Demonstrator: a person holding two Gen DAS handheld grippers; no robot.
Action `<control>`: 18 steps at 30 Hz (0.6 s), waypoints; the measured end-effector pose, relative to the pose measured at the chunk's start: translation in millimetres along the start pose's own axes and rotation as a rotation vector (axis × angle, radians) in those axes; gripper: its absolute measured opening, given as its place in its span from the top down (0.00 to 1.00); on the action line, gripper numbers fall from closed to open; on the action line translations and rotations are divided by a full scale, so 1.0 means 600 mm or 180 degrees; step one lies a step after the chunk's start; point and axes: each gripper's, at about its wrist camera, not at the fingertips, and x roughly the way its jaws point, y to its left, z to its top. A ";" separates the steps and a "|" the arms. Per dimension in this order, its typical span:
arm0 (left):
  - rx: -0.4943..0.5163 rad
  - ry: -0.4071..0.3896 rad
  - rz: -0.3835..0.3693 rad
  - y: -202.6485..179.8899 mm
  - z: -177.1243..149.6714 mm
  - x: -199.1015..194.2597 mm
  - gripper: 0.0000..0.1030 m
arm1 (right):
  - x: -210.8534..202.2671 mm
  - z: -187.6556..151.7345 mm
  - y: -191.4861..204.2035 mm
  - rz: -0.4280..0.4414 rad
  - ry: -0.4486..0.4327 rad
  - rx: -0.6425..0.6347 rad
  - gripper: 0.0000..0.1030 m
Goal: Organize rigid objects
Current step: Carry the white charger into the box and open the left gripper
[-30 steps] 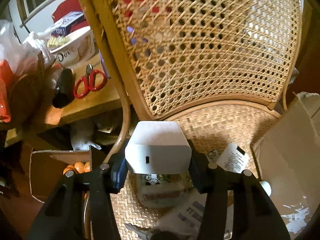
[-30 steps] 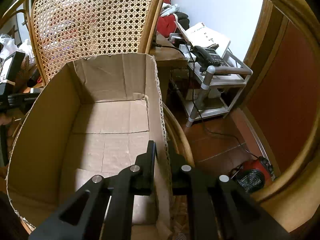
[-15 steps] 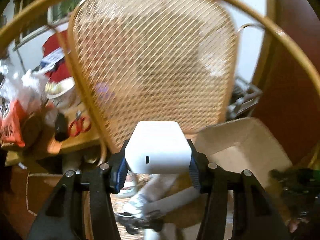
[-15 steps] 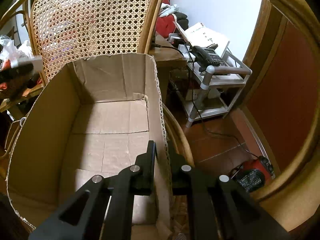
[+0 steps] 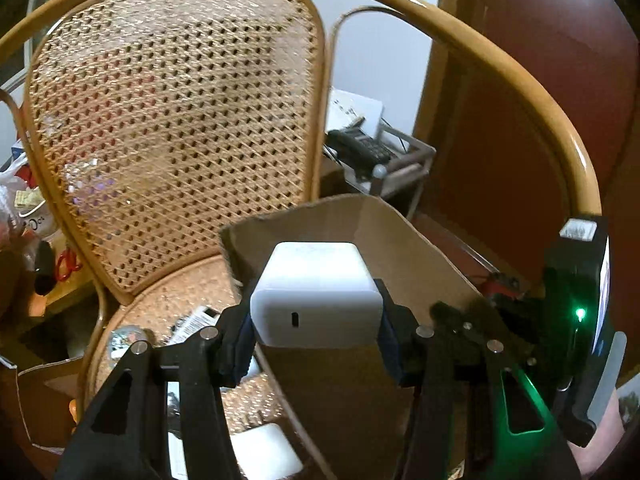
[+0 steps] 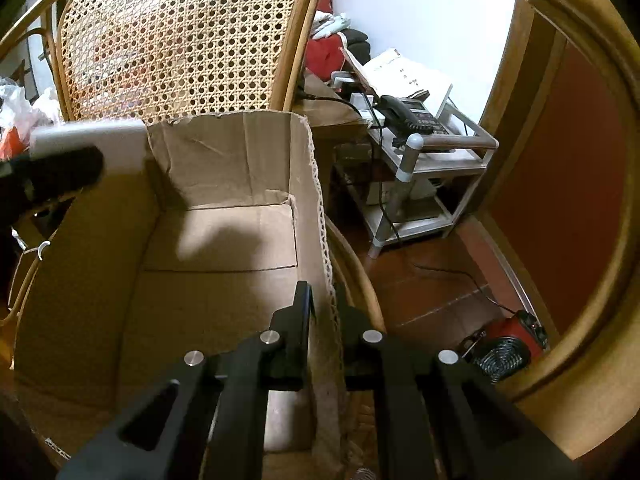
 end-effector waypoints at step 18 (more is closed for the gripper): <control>0.0196 -0.0113 0.0138 -0.026 -0.017 0.007 0.39 | 0.002 0.000 0.002 -0.0015 0.0045 -0.0026 0.89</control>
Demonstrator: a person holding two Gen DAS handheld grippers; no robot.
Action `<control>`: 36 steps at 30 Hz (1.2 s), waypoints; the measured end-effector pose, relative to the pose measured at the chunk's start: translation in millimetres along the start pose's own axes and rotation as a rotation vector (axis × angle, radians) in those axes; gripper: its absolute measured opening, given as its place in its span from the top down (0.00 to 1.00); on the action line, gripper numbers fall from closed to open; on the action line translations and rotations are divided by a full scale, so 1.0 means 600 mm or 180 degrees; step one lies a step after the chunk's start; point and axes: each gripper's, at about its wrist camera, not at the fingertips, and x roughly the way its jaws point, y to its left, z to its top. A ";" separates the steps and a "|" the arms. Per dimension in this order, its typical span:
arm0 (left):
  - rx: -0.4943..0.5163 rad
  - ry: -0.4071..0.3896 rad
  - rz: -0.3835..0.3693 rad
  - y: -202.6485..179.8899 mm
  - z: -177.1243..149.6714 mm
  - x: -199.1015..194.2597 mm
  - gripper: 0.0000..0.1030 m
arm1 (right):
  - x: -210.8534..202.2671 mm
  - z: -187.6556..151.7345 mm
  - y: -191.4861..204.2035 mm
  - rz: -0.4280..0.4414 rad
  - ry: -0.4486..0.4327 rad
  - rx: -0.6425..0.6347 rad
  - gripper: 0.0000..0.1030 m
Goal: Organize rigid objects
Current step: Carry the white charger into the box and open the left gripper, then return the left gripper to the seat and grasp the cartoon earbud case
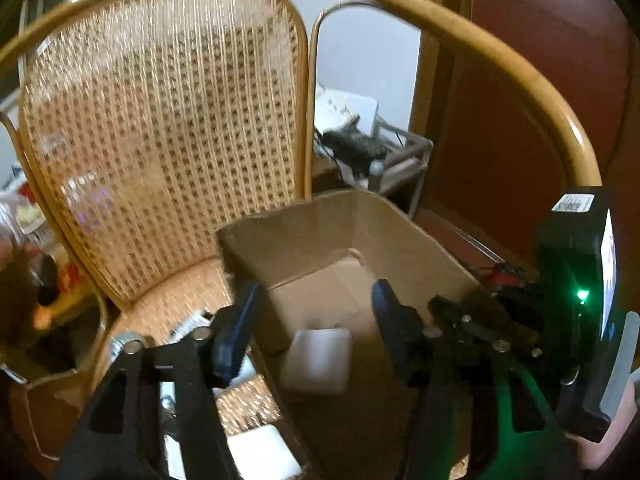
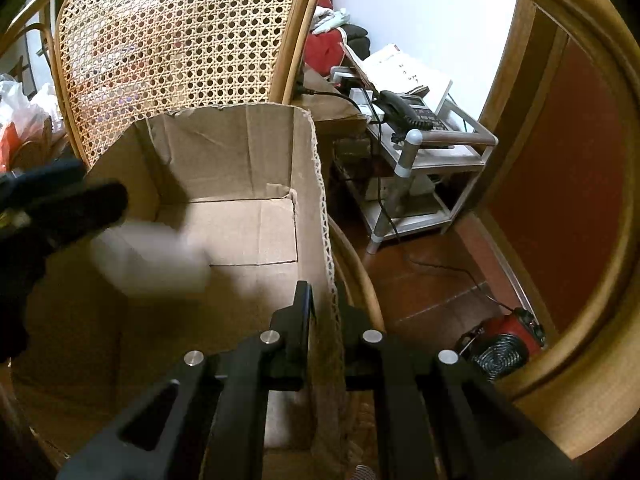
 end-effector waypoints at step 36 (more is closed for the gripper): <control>-0.1007 0.0518 0.0632 0.347 -0.058 0.031 0.34 | 0.000 0.000 0.003 0.0000 0.0011 0.0004 0.89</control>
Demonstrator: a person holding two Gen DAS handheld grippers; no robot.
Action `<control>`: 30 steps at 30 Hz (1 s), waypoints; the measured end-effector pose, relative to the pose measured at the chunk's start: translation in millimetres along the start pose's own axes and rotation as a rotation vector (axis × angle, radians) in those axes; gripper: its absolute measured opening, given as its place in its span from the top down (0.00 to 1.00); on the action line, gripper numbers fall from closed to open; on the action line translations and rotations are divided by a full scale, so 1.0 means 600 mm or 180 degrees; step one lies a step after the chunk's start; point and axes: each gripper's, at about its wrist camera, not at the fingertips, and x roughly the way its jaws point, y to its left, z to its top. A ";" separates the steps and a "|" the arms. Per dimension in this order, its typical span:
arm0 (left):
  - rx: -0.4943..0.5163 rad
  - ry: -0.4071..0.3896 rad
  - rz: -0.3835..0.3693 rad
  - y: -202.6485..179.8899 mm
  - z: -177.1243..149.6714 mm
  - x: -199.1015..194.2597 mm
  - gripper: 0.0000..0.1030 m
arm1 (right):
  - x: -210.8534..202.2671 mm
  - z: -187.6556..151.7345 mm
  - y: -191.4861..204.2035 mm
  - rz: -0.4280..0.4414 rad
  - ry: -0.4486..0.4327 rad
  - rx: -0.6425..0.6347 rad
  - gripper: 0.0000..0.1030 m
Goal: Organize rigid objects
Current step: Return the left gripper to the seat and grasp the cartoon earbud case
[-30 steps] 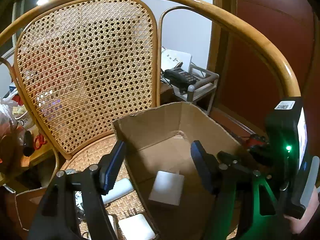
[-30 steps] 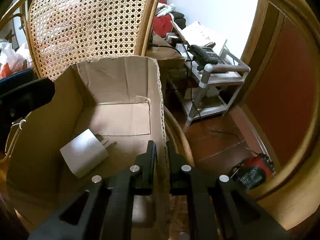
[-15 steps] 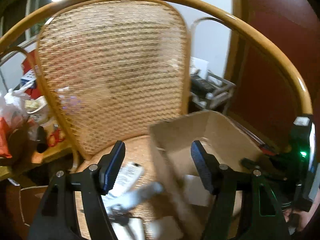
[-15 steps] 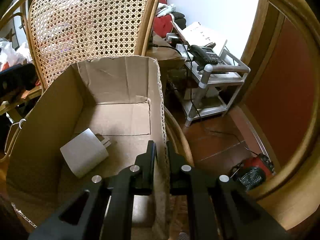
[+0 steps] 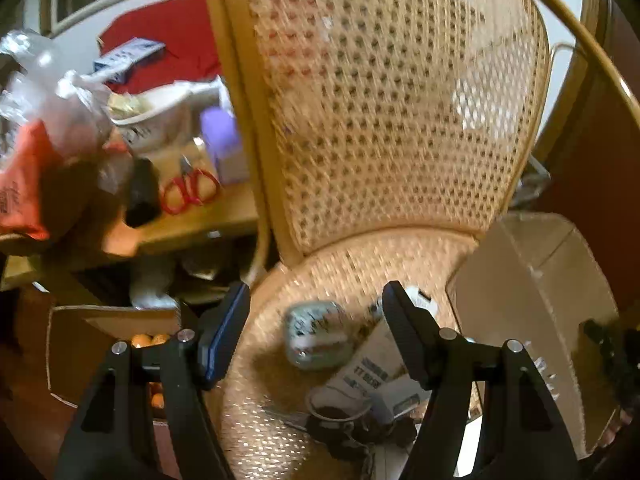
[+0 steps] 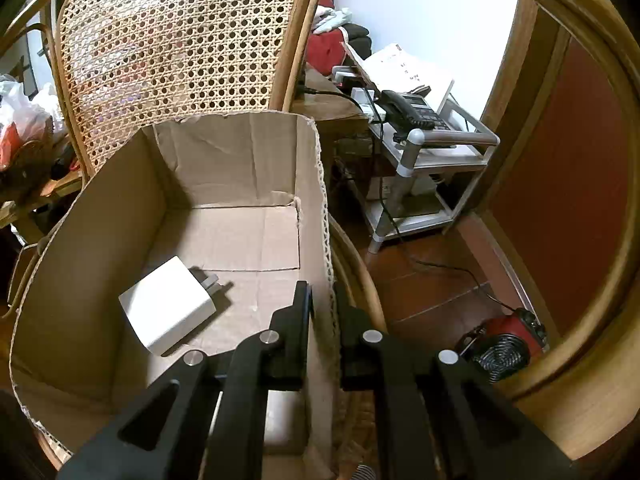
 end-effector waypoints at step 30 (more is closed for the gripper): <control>-0.0068 0.0321 0.0087 -0.019 -0.012 0.077 0.50 | 0.000 -0.001 -0.002 0.0000 -0.0002 0.0000 0.89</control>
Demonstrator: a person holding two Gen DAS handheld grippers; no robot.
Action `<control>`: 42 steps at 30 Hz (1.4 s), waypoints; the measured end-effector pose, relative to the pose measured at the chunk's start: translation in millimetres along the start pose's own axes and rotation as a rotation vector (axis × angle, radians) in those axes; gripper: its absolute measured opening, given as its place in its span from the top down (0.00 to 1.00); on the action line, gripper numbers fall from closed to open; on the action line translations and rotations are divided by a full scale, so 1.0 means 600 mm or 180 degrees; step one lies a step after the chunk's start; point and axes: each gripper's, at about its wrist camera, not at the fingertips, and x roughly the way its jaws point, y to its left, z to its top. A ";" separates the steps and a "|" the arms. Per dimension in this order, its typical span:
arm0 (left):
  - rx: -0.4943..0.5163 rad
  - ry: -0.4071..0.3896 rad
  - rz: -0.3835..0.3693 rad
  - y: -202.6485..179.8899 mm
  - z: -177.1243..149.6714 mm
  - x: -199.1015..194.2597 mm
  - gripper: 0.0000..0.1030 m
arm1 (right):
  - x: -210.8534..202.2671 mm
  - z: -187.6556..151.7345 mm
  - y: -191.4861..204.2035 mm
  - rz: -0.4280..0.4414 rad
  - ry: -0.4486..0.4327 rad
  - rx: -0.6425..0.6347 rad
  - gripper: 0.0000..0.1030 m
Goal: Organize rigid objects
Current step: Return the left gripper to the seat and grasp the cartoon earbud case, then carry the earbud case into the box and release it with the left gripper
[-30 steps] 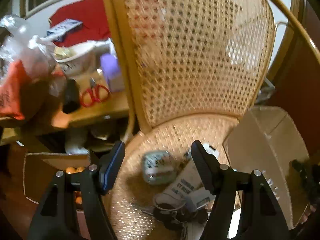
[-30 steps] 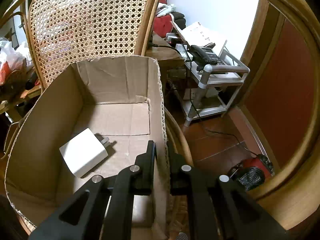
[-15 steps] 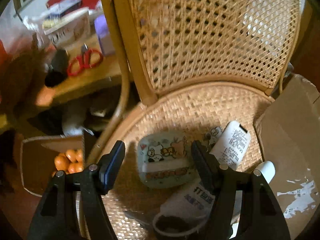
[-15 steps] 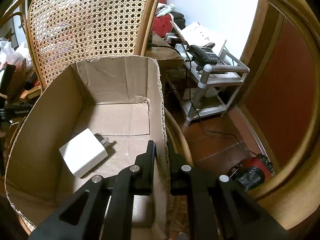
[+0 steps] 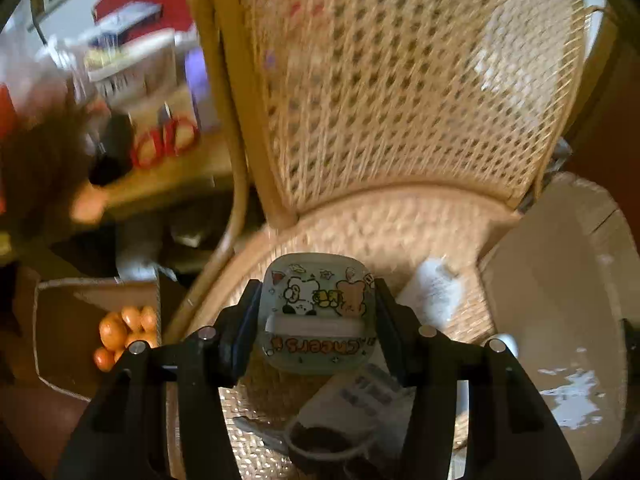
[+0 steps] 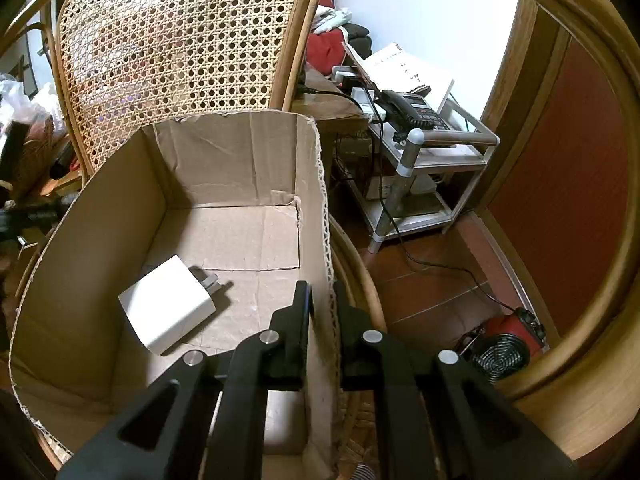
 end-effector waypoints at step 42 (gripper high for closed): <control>0.0857 -0.0954 -0.0909 -0.277 -0.060 -0.190 0.49 | 0.000 -0.001 0.004 -0.0019 -0.0004 -0.0016 0.89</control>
